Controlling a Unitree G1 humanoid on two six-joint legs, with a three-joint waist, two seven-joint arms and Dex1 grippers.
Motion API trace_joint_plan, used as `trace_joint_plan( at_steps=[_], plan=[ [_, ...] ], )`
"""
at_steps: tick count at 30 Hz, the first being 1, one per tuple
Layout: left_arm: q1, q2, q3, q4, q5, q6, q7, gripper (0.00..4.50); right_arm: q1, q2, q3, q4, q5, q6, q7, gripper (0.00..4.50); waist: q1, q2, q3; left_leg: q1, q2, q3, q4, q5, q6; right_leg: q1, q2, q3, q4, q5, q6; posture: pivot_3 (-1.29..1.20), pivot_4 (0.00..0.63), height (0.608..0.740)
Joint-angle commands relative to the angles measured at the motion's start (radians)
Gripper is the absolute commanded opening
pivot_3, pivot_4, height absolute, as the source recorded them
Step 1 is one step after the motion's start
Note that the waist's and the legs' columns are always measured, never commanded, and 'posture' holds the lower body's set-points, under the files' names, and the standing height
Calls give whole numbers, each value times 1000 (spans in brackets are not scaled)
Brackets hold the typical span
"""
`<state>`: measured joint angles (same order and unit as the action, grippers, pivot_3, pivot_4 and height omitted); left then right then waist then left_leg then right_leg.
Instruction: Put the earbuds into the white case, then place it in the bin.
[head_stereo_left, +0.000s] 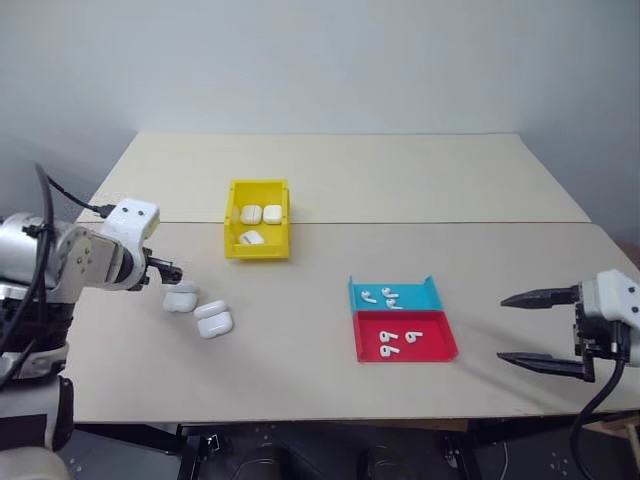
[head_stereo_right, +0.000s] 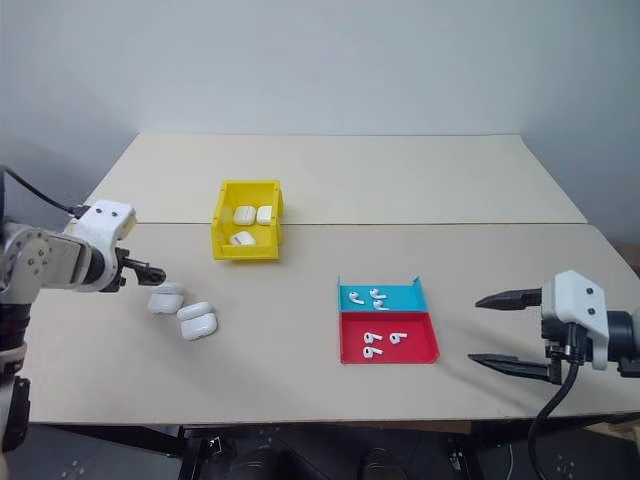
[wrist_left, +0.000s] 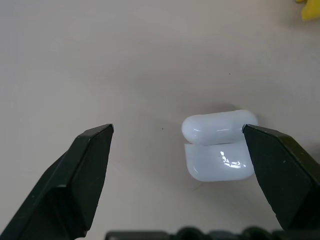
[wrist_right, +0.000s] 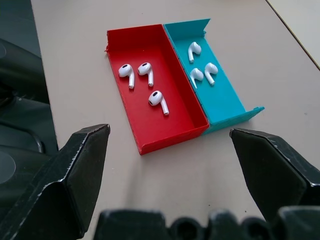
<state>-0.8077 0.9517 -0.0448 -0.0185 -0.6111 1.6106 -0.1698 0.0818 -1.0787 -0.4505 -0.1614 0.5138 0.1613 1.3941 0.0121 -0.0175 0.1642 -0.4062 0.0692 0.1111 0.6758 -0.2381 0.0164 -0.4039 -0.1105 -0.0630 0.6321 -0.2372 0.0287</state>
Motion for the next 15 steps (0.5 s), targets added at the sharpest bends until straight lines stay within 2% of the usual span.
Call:
trace_joint_plan(
  at_steps=[1,7,15],
  plan=[
    [-21,50,-12,23,-93,4,49,4500,13,4,-53,-31,15,9,-11,4447,-1,0,0,0,0,0,0,0,0,0,0,0,0,0,0,0,150,740],
    [-9,39,-7,61,-176,4,198,4500,33,14,-55,-46,15,12,-26,4447,0,0,0,1,0,0,0,0,0,0,0,0,0,0,0,0,150,740],
    [12,24,-15,100,-354,4,311,4500,48,20,-53,-53,11,10,-39,4447,0,0,0,0,0,0,0,0,0,0,0,0,0,0,0,0,150,740]
  ],
)
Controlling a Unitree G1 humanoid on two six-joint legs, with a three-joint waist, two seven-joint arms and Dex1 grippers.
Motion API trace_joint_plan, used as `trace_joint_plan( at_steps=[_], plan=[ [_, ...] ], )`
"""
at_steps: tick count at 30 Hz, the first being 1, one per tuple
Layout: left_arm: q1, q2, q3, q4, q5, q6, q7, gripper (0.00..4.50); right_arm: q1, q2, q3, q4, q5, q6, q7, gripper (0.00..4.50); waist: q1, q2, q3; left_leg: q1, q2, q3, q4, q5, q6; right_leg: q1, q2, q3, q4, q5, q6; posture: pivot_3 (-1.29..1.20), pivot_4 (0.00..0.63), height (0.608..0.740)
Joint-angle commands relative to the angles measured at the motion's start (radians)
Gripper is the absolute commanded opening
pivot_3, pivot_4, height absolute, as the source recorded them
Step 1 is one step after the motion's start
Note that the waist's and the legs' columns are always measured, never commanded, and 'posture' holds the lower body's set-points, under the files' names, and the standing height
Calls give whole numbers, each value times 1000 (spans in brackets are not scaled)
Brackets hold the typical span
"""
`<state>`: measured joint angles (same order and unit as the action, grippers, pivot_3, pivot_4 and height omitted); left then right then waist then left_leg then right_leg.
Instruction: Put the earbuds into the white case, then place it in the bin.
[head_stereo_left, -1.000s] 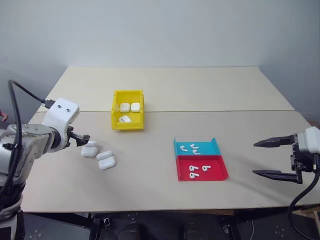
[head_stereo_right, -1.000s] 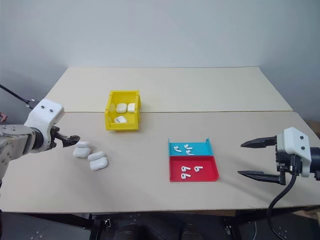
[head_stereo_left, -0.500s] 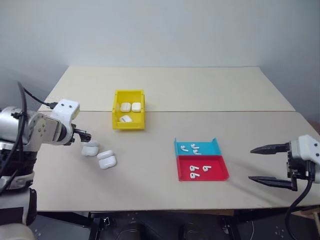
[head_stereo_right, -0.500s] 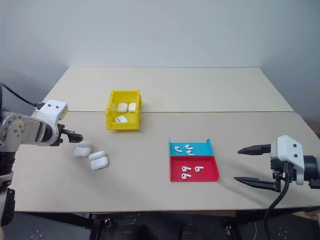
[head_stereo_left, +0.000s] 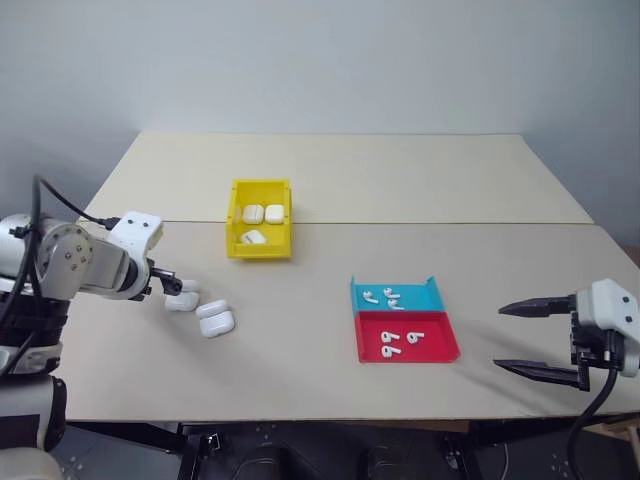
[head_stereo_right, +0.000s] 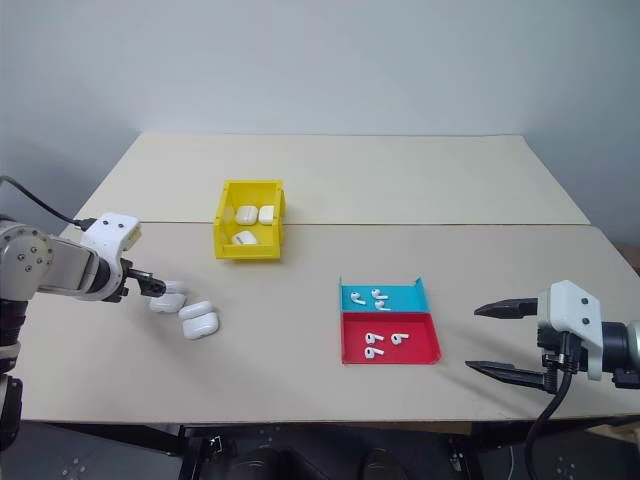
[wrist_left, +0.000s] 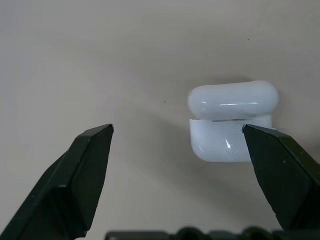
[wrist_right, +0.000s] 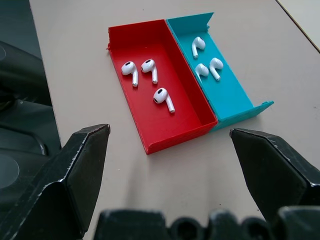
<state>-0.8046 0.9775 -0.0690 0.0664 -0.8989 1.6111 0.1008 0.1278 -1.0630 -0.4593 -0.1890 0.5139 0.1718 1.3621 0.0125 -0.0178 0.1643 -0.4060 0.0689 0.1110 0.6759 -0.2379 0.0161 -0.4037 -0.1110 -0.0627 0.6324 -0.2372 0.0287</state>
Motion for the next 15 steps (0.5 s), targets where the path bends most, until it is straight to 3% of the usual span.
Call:
trace_joint_plan(
  at_steps=[1,15],
  plan=[
    [13,-4,2,4,-85,3,55,4500,3,5,-43,-25,11,0,-10,4447,0,0,0,0,0,0,0,0,0,0,0,0,0,0,0,0,150,740],
    [48,-8,11,39,-312,3,317,4500,22,17,-38,-45,8,2,-35,4447,0,0,0,1,0,0,0,0,-1,0,0,0,0,0,0,0,150,740]
  ],
)
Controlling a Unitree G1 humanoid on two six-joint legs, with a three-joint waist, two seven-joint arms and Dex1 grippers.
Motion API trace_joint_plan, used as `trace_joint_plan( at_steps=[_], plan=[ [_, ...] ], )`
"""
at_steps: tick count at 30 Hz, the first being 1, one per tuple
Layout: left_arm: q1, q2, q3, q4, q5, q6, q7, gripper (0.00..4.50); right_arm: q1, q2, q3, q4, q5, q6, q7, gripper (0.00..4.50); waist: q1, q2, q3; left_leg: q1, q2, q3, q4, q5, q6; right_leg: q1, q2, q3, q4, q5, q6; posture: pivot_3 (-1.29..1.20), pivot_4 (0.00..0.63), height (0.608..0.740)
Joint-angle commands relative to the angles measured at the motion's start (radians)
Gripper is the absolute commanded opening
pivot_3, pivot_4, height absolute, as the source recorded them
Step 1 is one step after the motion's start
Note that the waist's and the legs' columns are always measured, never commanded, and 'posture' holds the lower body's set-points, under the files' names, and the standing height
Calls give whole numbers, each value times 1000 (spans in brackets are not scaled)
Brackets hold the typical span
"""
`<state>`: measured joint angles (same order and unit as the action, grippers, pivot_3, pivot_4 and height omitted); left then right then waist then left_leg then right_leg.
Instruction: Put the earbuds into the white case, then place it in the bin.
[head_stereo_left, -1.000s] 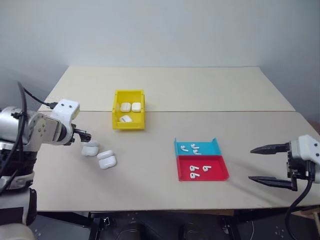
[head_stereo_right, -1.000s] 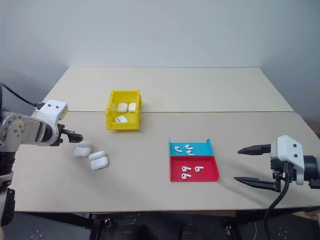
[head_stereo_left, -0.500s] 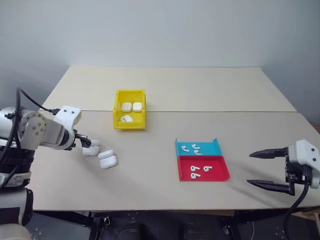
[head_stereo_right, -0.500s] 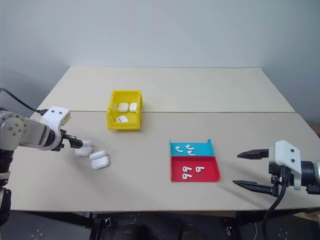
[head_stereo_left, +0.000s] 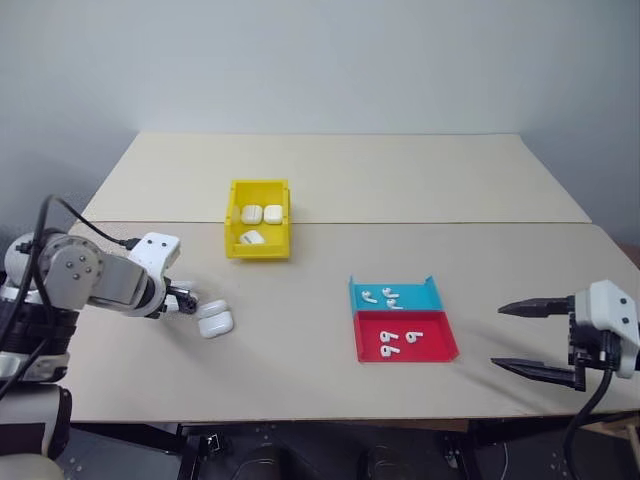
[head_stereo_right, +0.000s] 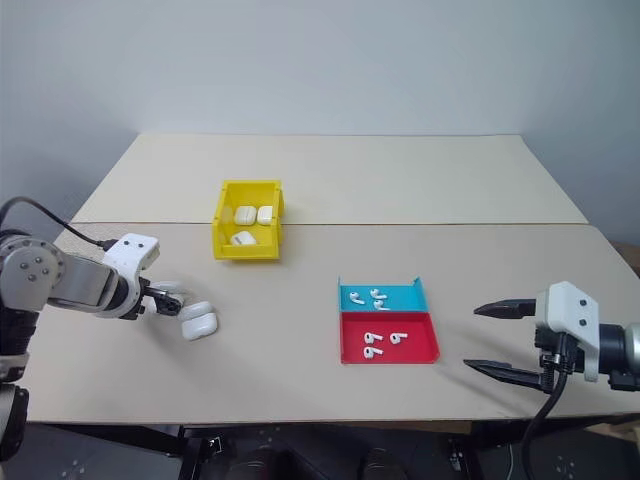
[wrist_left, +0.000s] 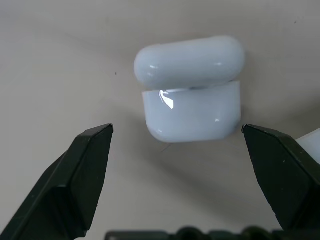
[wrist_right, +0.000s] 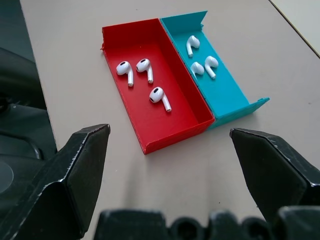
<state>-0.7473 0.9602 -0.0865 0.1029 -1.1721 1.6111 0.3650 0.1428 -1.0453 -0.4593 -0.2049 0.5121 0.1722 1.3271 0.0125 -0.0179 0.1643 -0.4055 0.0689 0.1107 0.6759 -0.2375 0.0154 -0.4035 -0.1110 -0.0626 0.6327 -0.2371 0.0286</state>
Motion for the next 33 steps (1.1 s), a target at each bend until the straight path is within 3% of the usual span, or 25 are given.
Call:
trace_joint_plan(
  at_steps=[1,19,33],
  plan=[
    [-7,7,34,2,-48,3,72,4500,9,-1,-40,-32,11,3,1,4447,0,0,0,0,0,0,0,0,0,0,0,0,0,0,0,0,150,740],
    [-7,-41,50,25,-65,3,129,4500,11,0,-29,-32,2,4,-19,4447,0,0,0,0,0,0,0,4,-6,0,0,0,0,0,0,0,150,740],
    [-6,-90,49,-33,70,3,62,4500,29,2,-30,-47,7,16,-26,4447,6,0,0,1,-1,0,0,4,-6,1,0,0,0,0,0,0,150,740]
  ],
)
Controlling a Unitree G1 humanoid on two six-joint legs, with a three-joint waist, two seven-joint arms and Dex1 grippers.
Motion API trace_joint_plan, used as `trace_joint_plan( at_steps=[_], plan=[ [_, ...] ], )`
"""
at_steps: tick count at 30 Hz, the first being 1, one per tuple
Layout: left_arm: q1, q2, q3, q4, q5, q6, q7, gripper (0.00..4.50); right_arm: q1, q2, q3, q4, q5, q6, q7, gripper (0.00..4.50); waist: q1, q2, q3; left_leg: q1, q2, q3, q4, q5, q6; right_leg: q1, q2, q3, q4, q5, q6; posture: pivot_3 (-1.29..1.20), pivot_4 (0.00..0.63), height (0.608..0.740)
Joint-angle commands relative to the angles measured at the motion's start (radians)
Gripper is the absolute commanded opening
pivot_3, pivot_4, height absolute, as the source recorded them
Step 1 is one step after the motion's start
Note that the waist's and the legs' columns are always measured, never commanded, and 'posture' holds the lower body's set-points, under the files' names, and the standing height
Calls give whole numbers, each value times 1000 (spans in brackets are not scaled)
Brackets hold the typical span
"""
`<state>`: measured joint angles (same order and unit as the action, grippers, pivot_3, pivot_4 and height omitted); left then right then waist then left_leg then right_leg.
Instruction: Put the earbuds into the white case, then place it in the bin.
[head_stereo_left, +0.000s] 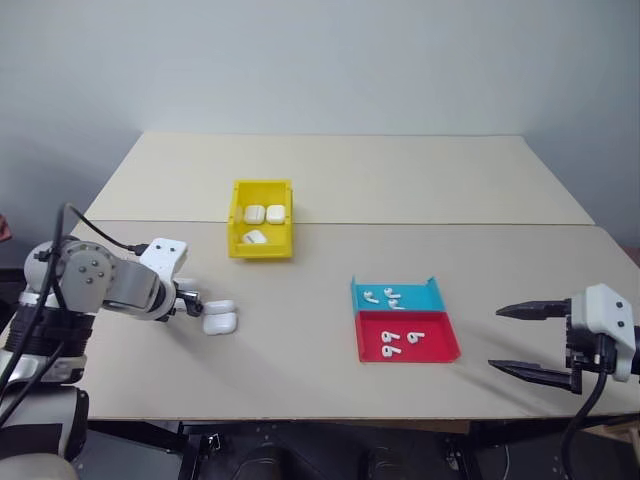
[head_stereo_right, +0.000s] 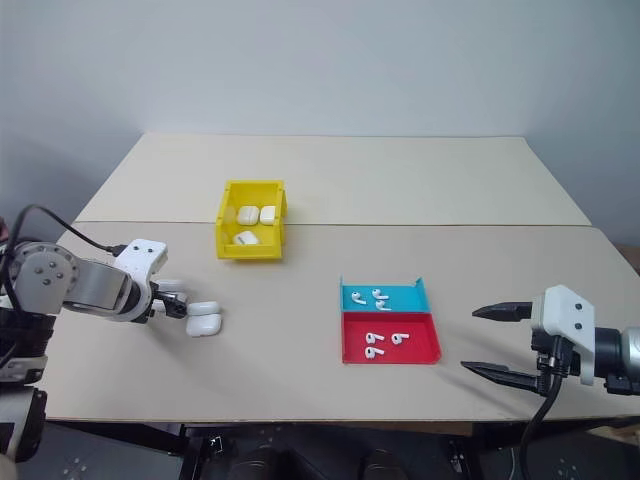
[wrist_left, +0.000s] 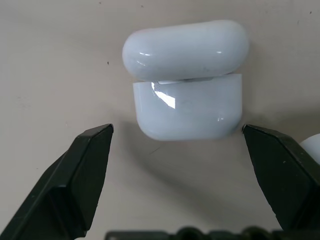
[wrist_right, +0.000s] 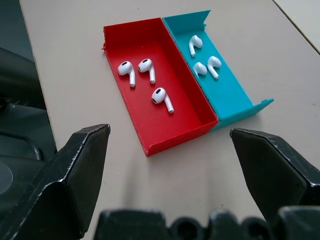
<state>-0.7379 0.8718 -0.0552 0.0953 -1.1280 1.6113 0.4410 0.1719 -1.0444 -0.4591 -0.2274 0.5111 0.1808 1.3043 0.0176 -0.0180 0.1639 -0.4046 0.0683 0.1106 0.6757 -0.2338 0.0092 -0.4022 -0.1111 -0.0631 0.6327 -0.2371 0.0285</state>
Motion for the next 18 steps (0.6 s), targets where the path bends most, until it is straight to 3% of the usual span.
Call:
trace_joint_plan(
  at_steps=[1,8,11,18],
  plan=[
    [-15,-4,21,-25,31,3,-11,4500,1,1,-31,-25,7,7,-3,4447,1,0,0,0,0,0,0,0,0,0,0,0,0,0,0,0,150,740],
    [-7,-13,35,-26,43,3,-27,4500,2,1,-30,-24,6,4,-2,4447,2,0,0,0,0,0,0,-1,1,0,0,0,0,0,0,0,150,740],
    [-7,-13,37,-18,39,3,-30,3904,-1,1,-26,-21,4,2,-2,4500,0,0,0,0,0,0,0,-1,1,0,0,0,0,0,0,0,150,740],
    [-7,9,38,-53,24,3,-50,1707,-9,-1,-17,-14,4,2,0,4500,-3,0,0,-1,0,0,0,-1,1,-1,0,0,0,0,0,0,150,740]
  ],
)
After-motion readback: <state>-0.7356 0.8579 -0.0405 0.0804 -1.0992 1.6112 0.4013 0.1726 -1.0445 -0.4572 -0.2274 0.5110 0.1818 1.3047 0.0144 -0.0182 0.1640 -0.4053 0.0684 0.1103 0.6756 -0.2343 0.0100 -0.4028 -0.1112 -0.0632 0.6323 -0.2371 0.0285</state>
